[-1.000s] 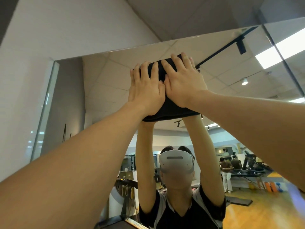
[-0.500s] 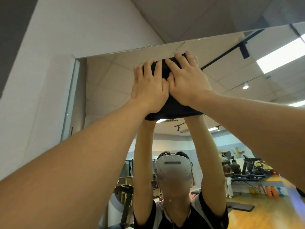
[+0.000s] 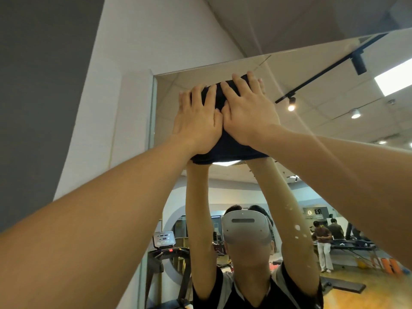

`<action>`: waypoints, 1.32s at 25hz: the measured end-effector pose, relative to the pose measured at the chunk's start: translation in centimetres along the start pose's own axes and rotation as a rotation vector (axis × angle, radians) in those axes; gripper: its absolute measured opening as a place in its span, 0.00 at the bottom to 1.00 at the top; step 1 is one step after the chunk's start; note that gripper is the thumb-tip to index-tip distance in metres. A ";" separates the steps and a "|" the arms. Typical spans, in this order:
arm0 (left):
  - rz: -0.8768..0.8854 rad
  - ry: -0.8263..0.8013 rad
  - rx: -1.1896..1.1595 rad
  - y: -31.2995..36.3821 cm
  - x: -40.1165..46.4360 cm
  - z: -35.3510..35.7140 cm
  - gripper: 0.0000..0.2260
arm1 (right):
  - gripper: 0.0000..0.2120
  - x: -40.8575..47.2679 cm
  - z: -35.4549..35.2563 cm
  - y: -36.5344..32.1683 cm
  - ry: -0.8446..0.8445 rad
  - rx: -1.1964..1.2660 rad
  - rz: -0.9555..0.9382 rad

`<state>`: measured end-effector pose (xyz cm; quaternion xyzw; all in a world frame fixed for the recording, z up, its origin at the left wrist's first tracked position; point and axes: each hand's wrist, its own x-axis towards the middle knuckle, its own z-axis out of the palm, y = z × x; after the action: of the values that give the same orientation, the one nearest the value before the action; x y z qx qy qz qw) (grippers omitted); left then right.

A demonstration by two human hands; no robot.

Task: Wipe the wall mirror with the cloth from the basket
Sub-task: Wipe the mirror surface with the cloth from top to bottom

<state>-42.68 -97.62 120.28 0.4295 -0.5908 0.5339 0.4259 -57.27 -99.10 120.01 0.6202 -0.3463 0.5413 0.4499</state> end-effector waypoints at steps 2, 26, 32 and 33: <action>0.004 -0.007 0.016 -1.9 -0.6 -0.3 0.31 | 0.29 0.3 0.6 -1.9 0.003 0.000 0.004; 0.090 -0.028 0.064 -8.0 -9.9 -0.8 0.33 | 0.27 -5.9 3.4 -10.4 0.019 0.012 -0.003; 0.042 -0.001 0.043 -6.3 -11.4 -0.4 0.32 | 0.27 -7.3 2.9 -9.9 -0.009 -0.025 -0.019; 0.032 0.010 0.033 -5.8 -11.3 -0.2 0.32 | 0.26 -7.5 2.7 -9.5 -0.011 -0.019 -0.016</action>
<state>-34.09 -97.14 110.91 0.4240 -0.5867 0.5525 0.4132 -48.88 -98.66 110.92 0.6216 -0.3489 0.5312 0.4580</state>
